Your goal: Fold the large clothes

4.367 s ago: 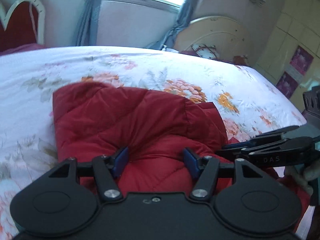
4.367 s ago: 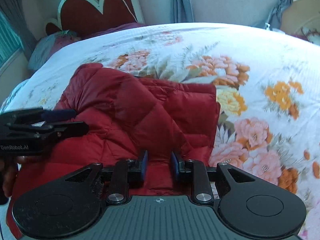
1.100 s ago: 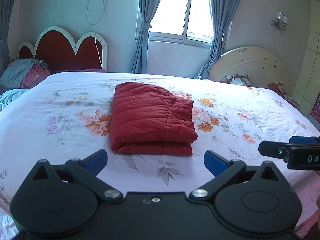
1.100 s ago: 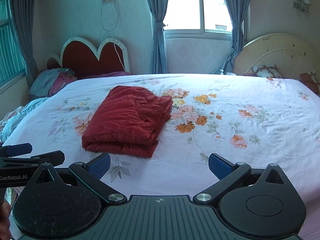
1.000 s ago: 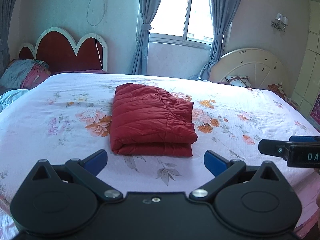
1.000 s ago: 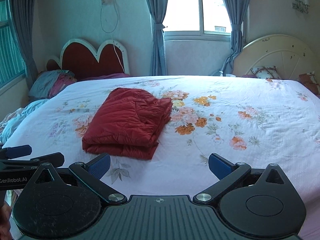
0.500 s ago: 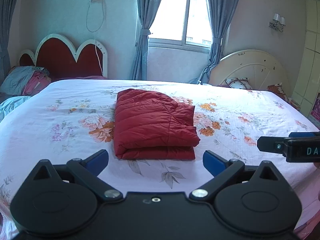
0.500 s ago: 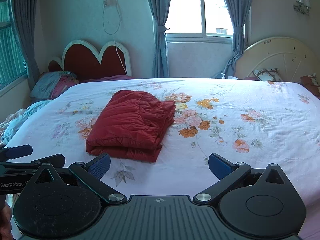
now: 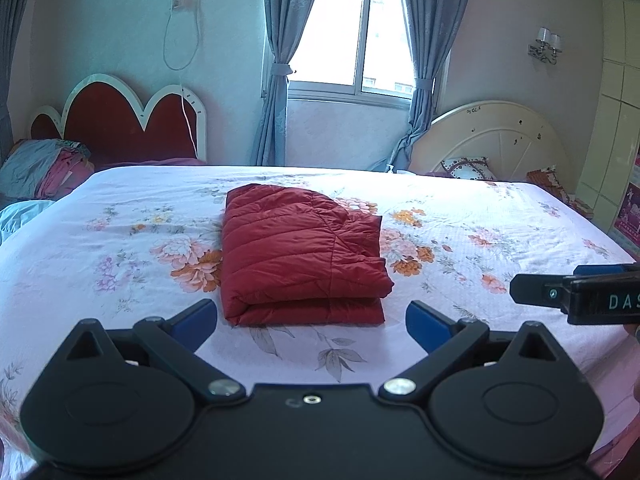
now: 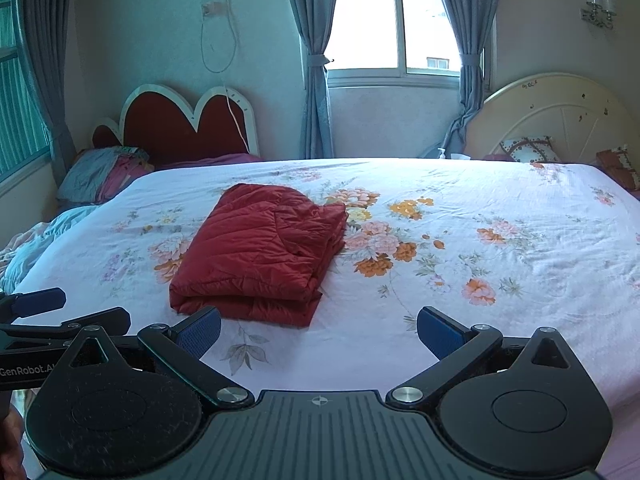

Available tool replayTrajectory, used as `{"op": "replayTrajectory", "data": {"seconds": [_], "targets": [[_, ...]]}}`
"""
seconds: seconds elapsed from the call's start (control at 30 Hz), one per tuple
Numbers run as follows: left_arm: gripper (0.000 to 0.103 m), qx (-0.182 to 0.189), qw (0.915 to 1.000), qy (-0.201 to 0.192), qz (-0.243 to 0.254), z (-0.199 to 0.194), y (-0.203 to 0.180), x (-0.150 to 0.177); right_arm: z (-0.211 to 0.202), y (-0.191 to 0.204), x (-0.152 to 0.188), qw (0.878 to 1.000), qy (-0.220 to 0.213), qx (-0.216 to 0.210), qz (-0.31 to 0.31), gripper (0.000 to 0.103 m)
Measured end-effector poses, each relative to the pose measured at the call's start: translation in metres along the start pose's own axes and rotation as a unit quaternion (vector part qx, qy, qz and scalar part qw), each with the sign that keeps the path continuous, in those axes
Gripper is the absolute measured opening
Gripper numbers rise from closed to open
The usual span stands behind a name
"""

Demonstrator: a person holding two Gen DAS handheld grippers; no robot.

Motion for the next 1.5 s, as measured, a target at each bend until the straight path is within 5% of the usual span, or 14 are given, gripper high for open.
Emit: {"op": "replayTrajectory", "data": {"seconds": [1.5], "targets": [[0.101, 0.001, 0.9999, -0.011, 0.001, -0.0039, -0.0025, -0.0043, -0.0037, 0.0057, 0.0009, 1.0, -0.006, -0.001, -0.002, 0.103]]}}
Point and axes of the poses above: each gripper's, at about its wrist camera, not at the fingertips, and z roughly the way its jaws point, y to its left, x to its underside, the point moved 3 cm from there along z, roughly the way its jaws point, and after that the axes turned 9 degrees about z, right-handed, at the moved point
